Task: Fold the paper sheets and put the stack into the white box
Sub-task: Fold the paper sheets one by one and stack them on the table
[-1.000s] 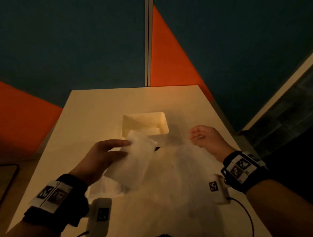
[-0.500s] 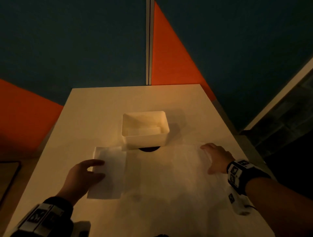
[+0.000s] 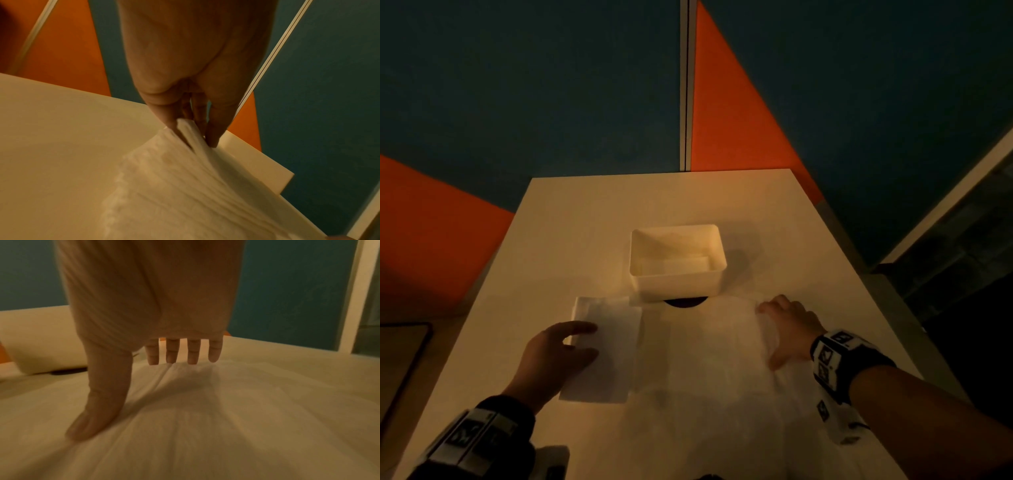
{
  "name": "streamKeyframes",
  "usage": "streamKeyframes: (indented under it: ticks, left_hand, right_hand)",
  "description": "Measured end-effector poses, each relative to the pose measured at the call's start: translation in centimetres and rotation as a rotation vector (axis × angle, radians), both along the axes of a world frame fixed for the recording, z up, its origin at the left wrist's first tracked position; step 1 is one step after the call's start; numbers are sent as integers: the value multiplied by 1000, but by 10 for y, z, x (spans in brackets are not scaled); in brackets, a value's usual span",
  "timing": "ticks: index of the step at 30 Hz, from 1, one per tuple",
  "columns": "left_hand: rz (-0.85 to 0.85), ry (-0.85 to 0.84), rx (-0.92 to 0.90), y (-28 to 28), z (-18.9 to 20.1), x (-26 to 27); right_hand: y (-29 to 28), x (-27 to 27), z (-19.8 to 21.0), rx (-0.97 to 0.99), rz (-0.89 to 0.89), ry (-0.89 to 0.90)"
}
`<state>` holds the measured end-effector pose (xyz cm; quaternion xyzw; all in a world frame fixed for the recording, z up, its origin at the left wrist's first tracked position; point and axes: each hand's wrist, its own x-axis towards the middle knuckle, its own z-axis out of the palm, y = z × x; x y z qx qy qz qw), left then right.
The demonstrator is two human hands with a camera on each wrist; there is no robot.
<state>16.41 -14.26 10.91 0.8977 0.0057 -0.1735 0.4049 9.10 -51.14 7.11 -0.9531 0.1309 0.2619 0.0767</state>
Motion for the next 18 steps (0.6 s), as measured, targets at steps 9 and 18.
streamKeyframes:
  ticks: [9,18]
  left_hand:
    - [-8,-151,107,3,-8,-1]
    - [12,-214,108,6,-14,-1]
  right_hand:
    - [20,4,-4,-66,27,-7]
    - [9,4,20,80,-67,-55]
